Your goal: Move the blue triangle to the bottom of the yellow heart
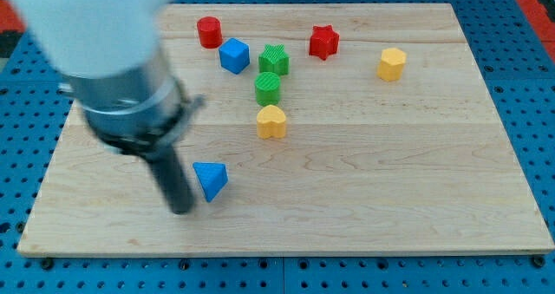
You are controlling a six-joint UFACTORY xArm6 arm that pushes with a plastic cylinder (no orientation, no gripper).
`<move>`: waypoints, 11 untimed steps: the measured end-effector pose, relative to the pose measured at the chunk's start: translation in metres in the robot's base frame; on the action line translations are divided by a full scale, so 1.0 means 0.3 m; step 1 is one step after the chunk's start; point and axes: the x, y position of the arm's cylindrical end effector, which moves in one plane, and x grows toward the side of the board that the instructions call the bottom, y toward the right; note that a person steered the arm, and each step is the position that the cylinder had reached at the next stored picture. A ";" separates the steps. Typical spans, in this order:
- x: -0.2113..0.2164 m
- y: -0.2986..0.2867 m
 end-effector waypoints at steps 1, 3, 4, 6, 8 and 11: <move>-0.097 0.092; -0.116 -0.132; -0.112 -0.191; -0.130 -0.201; -0.222 -0.160; -0.188 0.225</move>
